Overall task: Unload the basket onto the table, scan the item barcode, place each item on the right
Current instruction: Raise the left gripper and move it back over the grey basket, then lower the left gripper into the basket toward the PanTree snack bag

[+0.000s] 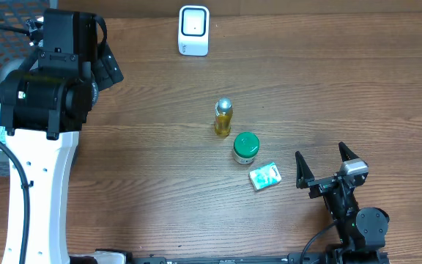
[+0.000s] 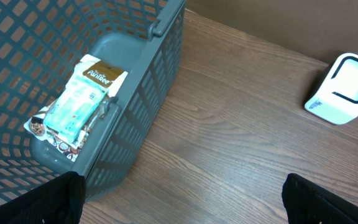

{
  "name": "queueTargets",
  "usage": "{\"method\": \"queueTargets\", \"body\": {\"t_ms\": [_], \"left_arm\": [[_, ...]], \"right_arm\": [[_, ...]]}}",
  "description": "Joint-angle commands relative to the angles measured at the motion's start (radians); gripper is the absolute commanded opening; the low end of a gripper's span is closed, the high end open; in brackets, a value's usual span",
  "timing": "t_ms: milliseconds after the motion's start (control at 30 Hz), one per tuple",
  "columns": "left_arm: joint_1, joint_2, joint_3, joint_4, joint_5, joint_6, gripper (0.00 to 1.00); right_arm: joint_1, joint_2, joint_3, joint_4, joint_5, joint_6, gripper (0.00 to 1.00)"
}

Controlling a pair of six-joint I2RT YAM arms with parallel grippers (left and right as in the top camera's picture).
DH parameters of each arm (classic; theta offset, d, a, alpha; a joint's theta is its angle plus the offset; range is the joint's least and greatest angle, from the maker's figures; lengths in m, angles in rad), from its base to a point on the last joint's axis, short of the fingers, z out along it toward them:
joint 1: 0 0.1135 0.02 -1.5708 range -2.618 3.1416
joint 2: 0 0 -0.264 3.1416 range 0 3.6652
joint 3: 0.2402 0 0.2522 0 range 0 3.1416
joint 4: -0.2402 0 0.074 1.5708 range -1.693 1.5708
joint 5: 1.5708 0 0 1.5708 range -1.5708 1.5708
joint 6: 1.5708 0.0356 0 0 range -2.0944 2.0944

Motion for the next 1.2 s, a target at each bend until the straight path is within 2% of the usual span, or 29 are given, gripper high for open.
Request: {"method": "queueTargets", "body": {"t_ms": [0, 1167], "left_arm": [[0.006, 0.008, 0.008, 0.004, 0.004, 0.008, 1.00], [0.007, 0.008, 0.008, 0.005, 0.032, 0.008, 0.99]], "right_arm": [[0.005, -0.009, -0.011, 0.005, 0.003, -0.005, 1.00], [0.005, -0.009, -0.011, 0.005, 0.003, -0.005, 1.00]]}}
